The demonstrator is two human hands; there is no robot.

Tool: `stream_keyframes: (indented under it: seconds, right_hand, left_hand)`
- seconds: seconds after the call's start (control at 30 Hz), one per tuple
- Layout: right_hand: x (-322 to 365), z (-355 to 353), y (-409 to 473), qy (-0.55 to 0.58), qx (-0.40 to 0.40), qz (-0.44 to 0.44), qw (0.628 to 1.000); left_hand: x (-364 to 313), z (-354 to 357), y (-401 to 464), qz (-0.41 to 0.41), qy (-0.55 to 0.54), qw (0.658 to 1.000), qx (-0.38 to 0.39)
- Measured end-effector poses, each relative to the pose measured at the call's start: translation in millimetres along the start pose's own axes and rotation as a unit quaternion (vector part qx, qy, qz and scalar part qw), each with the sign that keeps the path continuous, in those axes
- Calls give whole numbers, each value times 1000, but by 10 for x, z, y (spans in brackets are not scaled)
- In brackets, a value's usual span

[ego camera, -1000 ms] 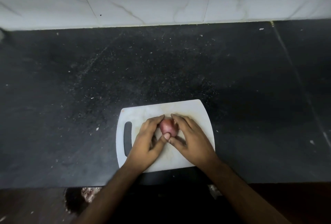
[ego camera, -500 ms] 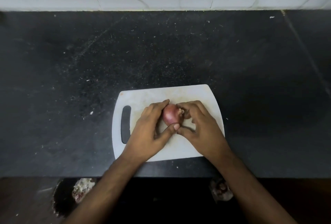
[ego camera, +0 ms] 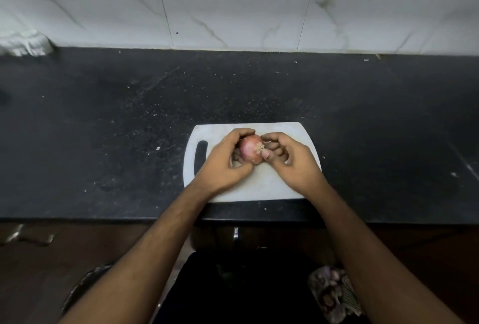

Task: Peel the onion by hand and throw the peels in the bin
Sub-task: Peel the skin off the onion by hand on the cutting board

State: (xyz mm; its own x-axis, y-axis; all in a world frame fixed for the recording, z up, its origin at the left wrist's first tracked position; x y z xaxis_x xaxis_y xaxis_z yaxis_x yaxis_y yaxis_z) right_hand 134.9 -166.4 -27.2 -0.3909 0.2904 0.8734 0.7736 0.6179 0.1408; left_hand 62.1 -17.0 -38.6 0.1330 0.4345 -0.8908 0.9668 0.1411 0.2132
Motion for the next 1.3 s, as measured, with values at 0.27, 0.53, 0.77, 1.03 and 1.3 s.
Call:
stream_keyframes:
  seconds: [0.27,0.53,0.77,1.03,1.3]
  right_hand:
    - [8,54,-78,-15,-33,9,999]
    - [72,-97,-122,-26,-84,-23,996]
    - [128,-108,-149,-21,-112,-45,992]
    - [92,-41,-111,-28,-98,-34,994]
    - [131,-22,-129,-38,-82,-63,994]
  left_hand:
    - [-58,-54,23,20,39,998,-39]
    - [-159,-22,-66,48,75,994,-60]
    - [-177,-28,-47,57,84,993,-57]
    - [-158,1,-53,78,87,992,-37]
    - [-100,6,-48,35,16,999,-17]
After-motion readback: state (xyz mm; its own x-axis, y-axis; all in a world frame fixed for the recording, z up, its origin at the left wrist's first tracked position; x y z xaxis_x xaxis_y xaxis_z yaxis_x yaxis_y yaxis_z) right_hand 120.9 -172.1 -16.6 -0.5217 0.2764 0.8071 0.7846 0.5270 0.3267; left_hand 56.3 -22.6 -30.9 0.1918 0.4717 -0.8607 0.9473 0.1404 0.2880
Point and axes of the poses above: each hand's wrist, its own y-axis towards the middle knuckle, its own z-axis out of the palm, x = y × z, the point moved 8 cm from there along y, towards the middle knuckle, and after that the axes turned 1 degree about x, right-handed, at the moved point
